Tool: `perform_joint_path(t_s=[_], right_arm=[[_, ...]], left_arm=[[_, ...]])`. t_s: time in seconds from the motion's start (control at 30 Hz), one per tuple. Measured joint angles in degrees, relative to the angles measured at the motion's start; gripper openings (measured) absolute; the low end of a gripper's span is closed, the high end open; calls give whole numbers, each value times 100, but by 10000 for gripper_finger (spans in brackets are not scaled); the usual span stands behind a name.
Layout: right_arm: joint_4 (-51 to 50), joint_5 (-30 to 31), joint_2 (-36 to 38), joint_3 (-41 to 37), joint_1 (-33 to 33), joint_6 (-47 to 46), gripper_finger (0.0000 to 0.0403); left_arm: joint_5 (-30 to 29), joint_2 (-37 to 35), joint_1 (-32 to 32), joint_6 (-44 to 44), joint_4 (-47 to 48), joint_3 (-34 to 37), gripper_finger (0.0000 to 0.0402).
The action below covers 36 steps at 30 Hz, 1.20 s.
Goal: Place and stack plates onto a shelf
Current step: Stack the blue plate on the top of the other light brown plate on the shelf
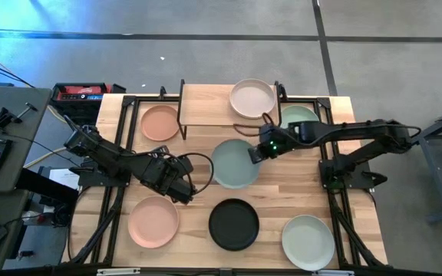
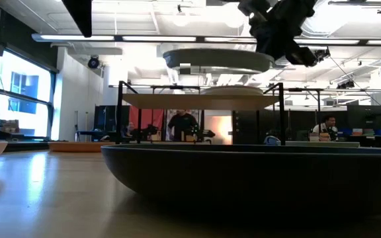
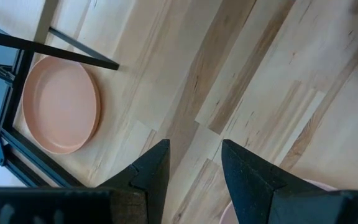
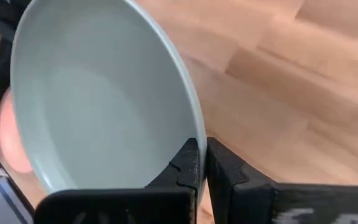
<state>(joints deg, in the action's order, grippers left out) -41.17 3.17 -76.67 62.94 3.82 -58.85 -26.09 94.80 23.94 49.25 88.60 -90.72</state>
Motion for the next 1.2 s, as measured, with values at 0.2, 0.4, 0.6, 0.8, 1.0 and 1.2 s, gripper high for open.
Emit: perform_joint_path(t_s=[0.2, 0.4, 0.6, 0.8, 1.0, 1.2], right_arm=[[88, -54, 416, 0, 621, 520, 0], [392, -379, 706, 0, 1604, 1197, 0], [457, -543, 725, 354, 2638, 1875, 0], [382, -604, 574, 1166, 3674, 2451, 0], [-124, -958, 83, 2101, 4476, 2955, 0], [-978, -1430, -661, 2678, 4876, 3422, 0]], left_arm=[[-51, 0, -79, 0, -36, 0, 133], [-63, 0, -235, 2, -44, 0, 133], [-80, 0, -460, -4, -47, 0, 133], [-150, 0, -677, -101, -55, 0, 133], [-153, 0, -878, -135, -57, 0, 133], [-157, 0, -1035, -151, -66, 0, 133]])
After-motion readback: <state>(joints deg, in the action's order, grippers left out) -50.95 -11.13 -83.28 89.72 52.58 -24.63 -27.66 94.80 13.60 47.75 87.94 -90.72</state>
